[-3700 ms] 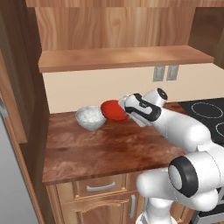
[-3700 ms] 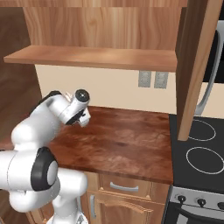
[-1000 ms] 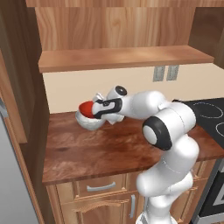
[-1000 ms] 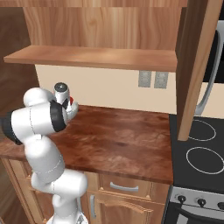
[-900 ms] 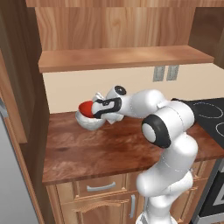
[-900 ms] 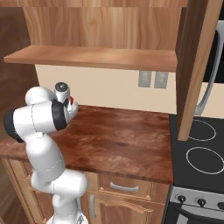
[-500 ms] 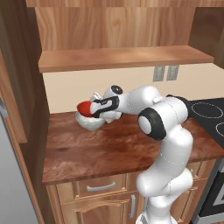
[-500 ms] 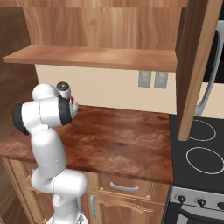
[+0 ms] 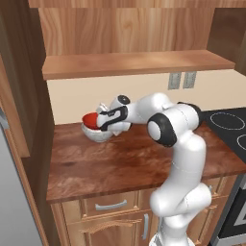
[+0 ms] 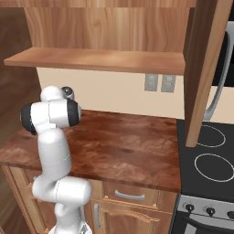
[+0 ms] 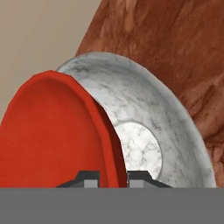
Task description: Pick up the bowls on the counter and stack them on top of one another in the open cabinet. Place the smaller bowl on top of the larger bowl.
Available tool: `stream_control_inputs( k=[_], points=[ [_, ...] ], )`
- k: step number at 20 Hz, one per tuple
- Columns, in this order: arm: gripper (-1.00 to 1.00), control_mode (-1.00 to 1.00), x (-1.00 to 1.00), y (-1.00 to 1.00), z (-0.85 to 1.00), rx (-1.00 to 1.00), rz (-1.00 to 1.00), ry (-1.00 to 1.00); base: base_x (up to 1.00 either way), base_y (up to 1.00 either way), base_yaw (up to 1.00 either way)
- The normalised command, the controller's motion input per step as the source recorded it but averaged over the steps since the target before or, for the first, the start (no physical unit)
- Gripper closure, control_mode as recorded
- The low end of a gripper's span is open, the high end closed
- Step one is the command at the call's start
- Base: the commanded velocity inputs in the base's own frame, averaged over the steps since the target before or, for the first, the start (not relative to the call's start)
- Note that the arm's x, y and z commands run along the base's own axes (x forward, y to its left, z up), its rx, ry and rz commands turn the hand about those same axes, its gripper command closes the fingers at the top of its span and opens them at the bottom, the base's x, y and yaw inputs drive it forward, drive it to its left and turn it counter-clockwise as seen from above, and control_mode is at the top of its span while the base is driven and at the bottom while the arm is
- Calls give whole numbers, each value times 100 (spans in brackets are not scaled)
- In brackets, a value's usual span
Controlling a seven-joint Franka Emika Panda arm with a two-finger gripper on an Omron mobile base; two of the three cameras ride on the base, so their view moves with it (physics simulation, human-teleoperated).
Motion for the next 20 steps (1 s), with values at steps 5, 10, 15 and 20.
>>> stream_control_inputs(
  k=[5,10,15,20],
  points=[
    [100,-100,19,4,-17,-2,0,0,0,0,0],
    [100,-100,15,0,-5,0,0,0,0,0,0],
    [-100,-100,0,0,0,0,0,0,0,0,0],
    [-100,-100,0,0,38,1,0,0,0,0,0]
  ],
)
